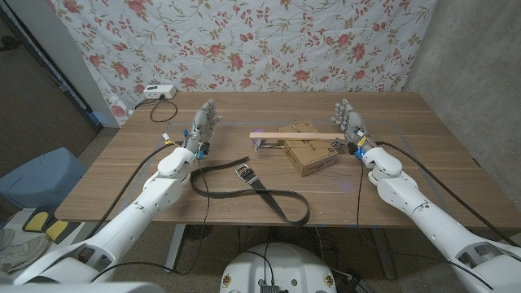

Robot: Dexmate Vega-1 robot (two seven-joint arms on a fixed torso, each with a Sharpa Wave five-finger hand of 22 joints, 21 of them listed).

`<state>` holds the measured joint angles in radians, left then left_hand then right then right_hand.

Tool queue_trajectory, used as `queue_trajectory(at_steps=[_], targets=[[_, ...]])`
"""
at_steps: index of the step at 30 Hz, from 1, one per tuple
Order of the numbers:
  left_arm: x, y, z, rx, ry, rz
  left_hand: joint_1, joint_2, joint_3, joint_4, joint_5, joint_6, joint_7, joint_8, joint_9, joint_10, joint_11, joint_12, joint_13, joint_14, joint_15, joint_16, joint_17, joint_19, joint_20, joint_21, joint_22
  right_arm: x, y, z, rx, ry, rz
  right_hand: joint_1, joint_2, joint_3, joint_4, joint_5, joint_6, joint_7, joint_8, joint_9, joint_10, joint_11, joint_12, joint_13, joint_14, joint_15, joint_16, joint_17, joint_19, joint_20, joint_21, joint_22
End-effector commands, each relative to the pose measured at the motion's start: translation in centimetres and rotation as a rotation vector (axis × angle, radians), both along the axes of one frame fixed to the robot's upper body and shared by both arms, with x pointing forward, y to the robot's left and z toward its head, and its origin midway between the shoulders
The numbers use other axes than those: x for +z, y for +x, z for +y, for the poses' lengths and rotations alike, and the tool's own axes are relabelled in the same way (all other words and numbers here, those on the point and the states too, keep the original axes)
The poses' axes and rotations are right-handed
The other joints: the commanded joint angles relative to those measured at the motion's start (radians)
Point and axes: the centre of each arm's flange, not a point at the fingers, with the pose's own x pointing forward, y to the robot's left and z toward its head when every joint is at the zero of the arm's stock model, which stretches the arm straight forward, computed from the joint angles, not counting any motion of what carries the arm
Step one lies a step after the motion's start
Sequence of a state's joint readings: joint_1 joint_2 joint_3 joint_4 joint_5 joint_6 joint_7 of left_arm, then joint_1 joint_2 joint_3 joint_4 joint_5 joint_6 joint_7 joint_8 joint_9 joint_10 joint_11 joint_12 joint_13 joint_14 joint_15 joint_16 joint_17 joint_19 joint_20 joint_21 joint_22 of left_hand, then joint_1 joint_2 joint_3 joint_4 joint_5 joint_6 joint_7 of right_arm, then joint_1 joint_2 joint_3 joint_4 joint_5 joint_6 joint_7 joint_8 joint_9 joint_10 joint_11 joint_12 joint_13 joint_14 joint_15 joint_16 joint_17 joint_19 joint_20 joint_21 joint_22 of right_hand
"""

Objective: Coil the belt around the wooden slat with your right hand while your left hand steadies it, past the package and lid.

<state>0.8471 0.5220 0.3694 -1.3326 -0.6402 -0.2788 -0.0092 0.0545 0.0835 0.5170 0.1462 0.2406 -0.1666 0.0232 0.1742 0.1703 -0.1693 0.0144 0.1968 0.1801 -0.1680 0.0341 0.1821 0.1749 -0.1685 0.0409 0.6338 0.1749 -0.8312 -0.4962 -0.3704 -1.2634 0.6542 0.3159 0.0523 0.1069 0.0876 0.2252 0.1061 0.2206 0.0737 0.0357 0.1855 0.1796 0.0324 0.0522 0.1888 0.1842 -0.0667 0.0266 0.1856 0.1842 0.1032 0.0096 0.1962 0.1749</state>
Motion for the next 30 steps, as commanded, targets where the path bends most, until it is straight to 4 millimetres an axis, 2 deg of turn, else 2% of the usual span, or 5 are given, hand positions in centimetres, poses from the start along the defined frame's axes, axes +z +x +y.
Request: queue_trajectory(at_steps=[1,17,26,27,30], targets=[[1.1,-0.4,-1.1,0.041,0.05,-0.021,0.0,0.039,0.008,-0.001,0.005,-0.085,-0.003,0.006,0.002,-0.052,0.0,0.003,0.004,-0.069,0.0,0.006,0.003,-0.071,0.0,0.001,0.004,-0.3,1.1,-0.6,0.024,0.001,0.003,0.006,0.003,0.005,0.001,0.004,0.007,-0.001,0.005,0.003,-0.002,0.01,0.007,0.004,-0.004,0.003,0.006,0.002,0.008,0.001,0.005,0.003],[4.7,-1.5,-4.8,0.192,0.317,-0.094,0.053,-0.014,-0.001,-0.067,-0.003,0.006,-0.049,0.024,0.003,0.021,-0.012,0.022,0.004,0.0,0.001,0.014,-0.003,-0.024,0.006,-0.015,0.002,-1.0,2.4,-1.8,0.037,-0.041,0.005,0.006,0.003,0.005,0.0,0.004,0.006,-0.002,0.004,0.003,0.001,0.01,0.008,0.004,-0.004,0.003,0.006,0.002,0.006,0.003,0.004,0.003],[6.7,-2.5,-5.6,0.227,0.464,-0.115,0.129,-0.054,-0.002,-0.153,-0.018,0.047,-0.061,0.024,0.006,0.064,-0.029,0.026,0.005,0.057,-0.012,0.016,-0.003,0.012,-0.005,-0.034,0.002,0.7,0.8,-3.0,-0.045,-0.108,-0.057,0.009,0.002,0.005,-0.003,0.004,0.018,-0.005,0.009,0.003,0.021,0.017,0.014,0.004,0.005,0.003,0.009,0.001,0.01,0.006,0.006,0.002],[6.9,-2.6,-5.7,0.227,0.478,-0.117,0.144,-0.059,-0.002,-0.17,-0.022,0.049,-0.061,0.023,0.006,0.068,-0.057,0.025,0.005,0.072,-0.013,0.017,-0.003,0.016,-0.007,-0.039,0.002,1.0,0.6,-3.1,-0.055,-0.118,-0.064,0.009,0.001,0.005,-0.004,0.004,0.019,-0.006,0.009,0.003,0.023,0.017,0.015,0.004,0.005,0.003,0.009,0.001,0.011,0.006,0.006,0.002],[7.4,-2.7,-5.9,0.225,0.519,-0.117,0.154,-0.062,-0.002,-0.18,-0.024,0.058,-0.061,0.024,0.006,0.077,-0.063,0.026,0.006,0.078,-0.016,0.017,-0.003,0.02,-0.007,-0.041,0.003,1.5,0.0,-3.4,-0.071,-0.142,-0.075,0.01,0.001,0.006,-0.005,0.004,0.025,-0.005,0.011,0.003,0.026,0.016,0.016,0.004,0.009,0.001,0.01,0.001,0.013,0.009,0.006,0.002]])
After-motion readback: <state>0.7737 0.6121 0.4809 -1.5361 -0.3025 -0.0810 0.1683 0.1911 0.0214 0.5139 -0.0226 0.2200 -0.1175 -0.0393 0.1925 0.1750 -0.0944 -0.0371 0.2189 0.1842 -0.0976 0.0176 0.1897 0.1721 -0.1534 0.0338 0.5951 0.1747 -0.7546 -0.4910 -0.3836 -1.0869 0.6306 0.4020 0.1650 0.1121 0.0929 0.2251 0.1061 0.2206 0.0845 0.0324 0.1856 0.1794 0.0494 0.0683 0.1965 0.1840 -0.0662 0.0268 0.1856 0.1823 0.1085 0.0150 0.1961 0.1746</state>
